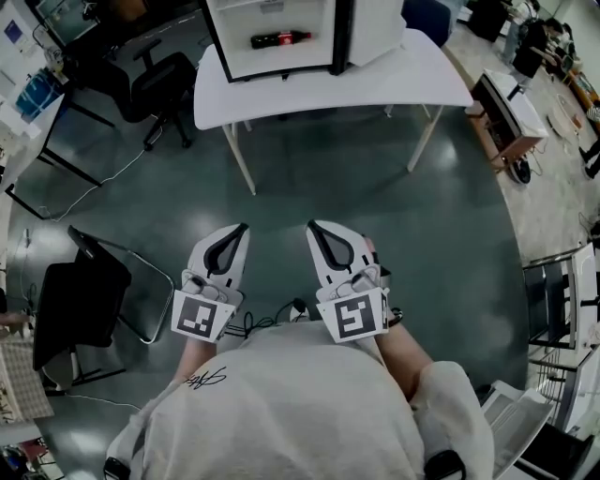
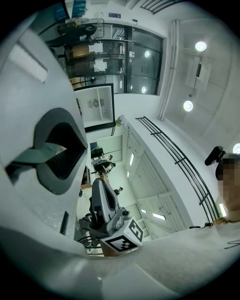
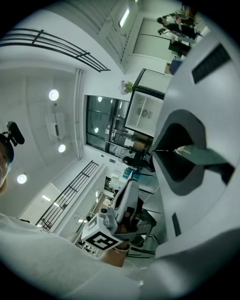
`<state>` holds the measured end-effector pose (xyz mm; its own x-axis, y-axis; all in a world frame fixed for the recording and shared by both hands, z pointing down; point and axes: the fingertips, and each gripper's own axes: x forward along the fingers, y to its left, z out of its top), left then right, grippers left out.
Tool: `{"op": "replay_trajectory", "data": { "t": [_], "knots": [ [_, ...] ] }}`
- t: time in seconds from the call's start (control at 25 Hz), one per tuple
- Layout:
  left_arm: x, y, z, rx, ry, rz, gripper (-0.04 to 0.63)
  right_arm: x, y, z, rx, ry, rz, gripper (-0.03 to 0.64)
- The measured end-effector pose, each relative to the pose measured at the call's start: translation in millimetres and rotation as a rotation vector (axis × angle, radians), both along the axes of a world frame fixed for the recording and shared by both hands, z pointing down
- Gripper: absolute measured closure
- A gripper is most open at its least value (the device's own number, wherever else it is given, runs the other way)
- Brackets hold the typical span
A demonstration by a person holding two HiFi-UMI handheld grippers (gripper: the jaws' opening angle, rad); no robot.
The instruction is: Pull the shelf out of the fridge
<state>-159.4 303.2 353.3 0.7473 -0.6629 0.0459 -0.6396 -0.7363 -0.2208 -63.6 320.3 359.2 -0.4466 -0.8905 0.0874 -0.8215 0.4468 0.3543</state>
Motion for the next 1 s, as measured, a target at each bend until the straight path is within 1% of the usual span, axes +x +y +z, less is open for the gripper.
{"op": "replay_trajectory", "data": {
  "t": [0.08, 0.16, 0.28, 0.36, 0.48, 0.56, 0.68, 0.8, 0.92, 1.0],
  "knots": [
    [-8, -3, 3, -0.002, -0.01, 0.008, 0.591, -4, -3, 2, -0.014, -0.02, 0.019, 0.604],
    [-14, -8, 7, 0.002, -0.019, 0.021, 0.591, -9, -7, 7, 0.008, -0.019, 0.034, 0.604],
    [-20, -12, 11, 0.0, -0.011, 0.044, 0.591, -10, -11, 14, 0.026, 0.064, 0.085, 0.604],
    [-20, -14, 14, -0.005, -0.006, 0.059, 0.591, -5, -10, 19, 0.019, 0.066, 0.107, 0.604],
    [-9, -18, 17, 0.008, -0.006, 0.091, 0.591, 13, -7, 20, 0.003, 0.041, 0.142, 0.604],
    [1, -23, 19, 0.003, -0.007, 0.107, 0.591, 27, -10, 20, -0.003, 0.032, 0.171, 0.604],
    [14, -32, 20, 0.002, -0.013, 0.122, 0.591, 44, -17, 19, -0.03, 0.051, 0.205, 0.604],
    [27, -41, 17, -0.017, -0.007, 0.112, 0.591, 57, -30, 19, -0.031, 0.042, 0.203, 0.604],
    [31, -58, 15, -0.029, -0.006, 0.084, 0.592, 63, -51, 17, -0.038, 0.009, 0.178, 0.604],
    [31, -71, 13, -0.025, -0.008, 0.064, 0.591, 64, -67, 13, -0.031, 0.01, 0.153, 0.604]
  ]
}}
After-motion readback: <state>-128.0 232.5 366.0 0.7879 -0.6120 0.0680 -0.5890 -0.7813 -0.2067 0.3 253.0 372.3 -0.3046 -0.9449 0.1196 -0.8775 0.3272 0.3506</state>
